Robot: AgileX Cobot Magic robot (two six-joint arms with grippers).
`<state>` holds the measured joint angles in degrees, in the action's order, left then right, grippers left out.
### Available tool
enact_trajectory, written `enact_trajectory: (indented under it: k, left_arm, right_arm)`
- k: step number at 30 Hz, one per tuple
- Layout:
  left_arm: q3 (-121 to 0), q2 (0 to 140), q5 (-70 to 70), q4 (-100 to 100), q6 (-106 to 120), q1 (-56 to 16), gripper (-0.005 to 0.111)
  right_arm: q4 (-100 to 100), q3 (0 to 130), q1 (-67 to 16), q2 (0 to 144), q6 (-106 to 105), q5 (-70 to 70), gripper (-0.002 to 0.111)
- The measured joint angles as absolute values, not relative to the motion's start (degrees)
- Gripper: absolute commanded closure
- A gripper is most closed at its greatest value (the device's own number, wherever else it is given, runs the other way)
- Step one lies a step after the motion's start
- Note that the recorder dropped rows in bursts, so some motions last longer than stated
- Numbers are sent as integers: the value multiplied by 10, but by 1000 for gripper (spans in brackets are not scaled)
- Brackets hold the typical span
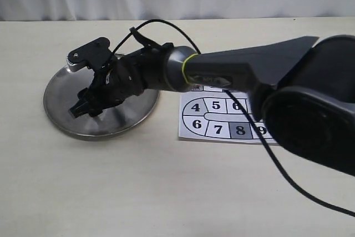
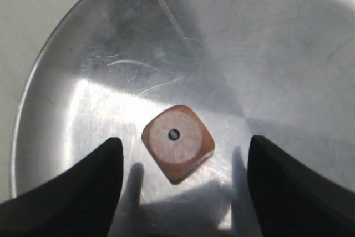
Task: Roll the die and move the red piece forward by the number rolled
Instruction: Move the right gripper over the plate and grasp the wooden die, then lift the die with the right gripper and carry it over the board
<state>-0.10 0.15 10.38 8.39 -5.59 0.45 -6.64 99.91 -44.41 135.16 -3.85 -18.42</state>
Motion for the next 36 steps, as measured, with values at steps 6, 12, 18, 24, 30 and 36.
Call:
enact_trajectory:
  k: [6,12,18,24,30,36]
  left_arm:
    - [-1,1,104,84,-56,4,107]
    - [-1,1,104,84,-56,4,107]
    - [-1,1,104,84,-56,4,107]
    - [-1,1,104,84,-56,4,107]
    - [-1,1,104,84,-56,4,107]
    - [-1,1,104,84,-56,4,107]
  right_arm:
    - [-69,1053,-450,1401,-62,-192,76]
    - [-68,1057,-450,1381,-80,-239,104]
    - [-56,1058,-385,1225,-69,-423,104]
    - [-48,903,-265,1091,-48,-448,104]
    - [-46,705,-173,1090,-6,-340,102]
    - [-35,687,-181,1111,0,-280,42]
